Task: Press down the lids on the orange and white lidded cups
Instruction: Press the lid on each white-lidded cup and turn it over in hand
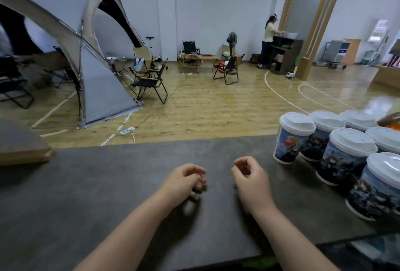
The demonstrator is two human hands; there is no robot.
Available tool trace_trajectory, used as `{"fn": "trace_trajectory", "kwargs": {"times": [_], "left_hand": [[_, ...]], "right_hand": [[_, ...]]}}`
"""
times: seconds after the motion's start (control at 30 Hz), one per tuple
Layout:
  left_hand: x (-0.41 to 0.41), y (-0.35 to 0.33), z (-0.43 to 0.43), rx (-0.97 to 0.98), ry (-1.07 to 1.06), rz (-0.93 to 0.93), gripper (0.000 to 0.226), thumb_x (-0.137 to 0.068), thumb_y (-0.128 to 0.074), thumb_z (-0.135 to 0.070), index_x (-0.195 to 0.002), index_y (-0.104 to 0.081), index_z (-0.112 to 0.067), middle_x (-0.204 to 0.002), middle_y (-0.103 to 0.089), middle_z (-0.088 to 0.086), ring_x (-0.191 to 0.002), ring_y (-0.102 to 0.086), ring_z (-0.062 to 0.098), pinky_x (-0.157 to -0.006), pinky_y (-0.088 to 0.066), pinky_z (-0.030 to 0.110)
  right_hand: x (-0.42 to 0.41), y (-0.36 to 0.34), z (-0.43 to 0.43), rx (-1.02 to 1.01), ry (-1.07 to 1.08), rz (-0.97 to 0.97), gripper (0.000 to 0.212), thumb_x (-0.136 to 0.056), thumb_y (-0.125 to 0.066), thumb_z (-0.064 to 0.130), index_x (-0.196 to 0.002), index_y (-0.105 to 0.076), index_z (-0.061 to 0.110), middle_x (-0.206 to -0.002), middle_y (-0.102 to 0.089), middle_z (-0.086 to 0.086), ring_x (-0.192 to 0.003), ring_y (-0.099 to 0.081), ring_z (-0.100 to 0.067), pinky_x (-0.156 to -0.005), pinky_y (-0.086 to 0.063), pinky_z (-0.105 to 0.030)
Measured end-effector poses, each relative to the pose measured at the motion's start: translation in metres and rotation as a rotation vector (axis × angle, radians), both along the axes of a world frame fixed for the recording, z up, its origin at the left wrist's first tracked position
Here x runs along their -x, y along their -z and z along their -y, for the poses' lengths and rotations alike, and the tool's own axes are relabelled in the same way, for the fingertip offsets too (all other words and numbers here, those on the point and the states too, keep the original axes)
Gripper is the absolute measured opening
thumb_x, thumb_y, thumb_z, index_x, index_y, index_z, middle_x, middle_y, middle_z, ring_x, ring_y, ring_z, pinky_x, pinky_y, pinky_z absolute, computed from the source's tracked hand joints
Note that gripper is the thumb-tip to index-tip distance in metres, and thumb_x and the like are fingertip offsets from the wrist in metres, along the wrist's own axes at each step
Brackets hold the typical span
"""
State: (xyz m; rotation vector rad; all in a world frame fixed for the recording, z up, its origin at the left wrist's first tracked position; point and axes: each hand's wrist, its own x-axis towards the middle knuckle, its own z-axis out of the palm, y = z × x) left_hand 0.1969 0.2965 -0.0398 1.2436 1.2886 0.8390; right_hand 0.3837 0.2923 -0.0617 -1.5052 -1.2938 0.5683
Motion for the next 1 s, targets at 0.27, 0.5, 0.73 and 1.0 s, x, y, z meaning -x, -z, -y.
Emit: {"fn": "trace_trajectory", "kwargs": {"times": [0.27,0.5,0.73,1.0], "left_hand": [[0.238,0.005,0.049,-0.074,-0.348,-0.099,0.026,-0.096,-0.045,0.003,-0.101,-0.068,-0.008,-0.092,-0.068,0.004,-0.058,-0.063,0.004,-0.048,-0.042,0.02],[0.437,0.028,0.093,-0.17,-0.881,-0.11,0.027,-0.091,-0.05,0.0,-0.086,-0.065,-0.022,-0.082,-0.063,0.011,-0.056,-0.053,0.021,-0.048,-0.044,0.026],[0.58,0.021,0.087,-0.244,-1.053,-0.282,0.056,-0.086,-0.056,0.003,-0.139,-0.043,-0.009,-0.143,-0.047,0.017,-0.127,-0.05,0.03,-0.11,-0.037,0.036],[0.612,0.017,0.066,-0.273,-0.795,-0.097,0.078,-0.083,-0.05,0.02,-0.152,-0.029,-0.012,-0.145,-0.051,0.011,-0.126,-0.049,0.013,-0.106,-0.037,0.027]], "right_hand": [[0.233,-0.019,0.002,0.058,-0.343,-0.027,0.01,-0.09,-0.067,0.007,-0.09,-0.066,0.016,-0.078,-0.066,0.004,-0.068,-0.057,-0.003,-0.06,-0.043,-0.006],[0.421,-0.001,0.022,0.14,-0.59,0.024,0.015,-0.09,-0.066,0.008,-0.098,-0.066,0.02,-0.084,-0.067,0.006,-0.073,-0.059,-0.002,-0.064,-0.043,-0.004],[0.58,0.002,0.007,0.202,-0.816,0.115,0.056,-0.092,-0.063,0.01,-0.145,-0.05,0.023,-0.138,-0.061,0.003,-0.125,-0.058,-0.01,-0.109,-0.044,-0.025],[0.672,0.0,-0.006,0.26,-0.927,0.139,0.089,-0.084,-0.056,0.0,-0.16,-0.021,0.029,-0.16,-0.04,-0.001,-0.146,-0.038,-0.018,-0.112,-0.034,-0.023]]}}
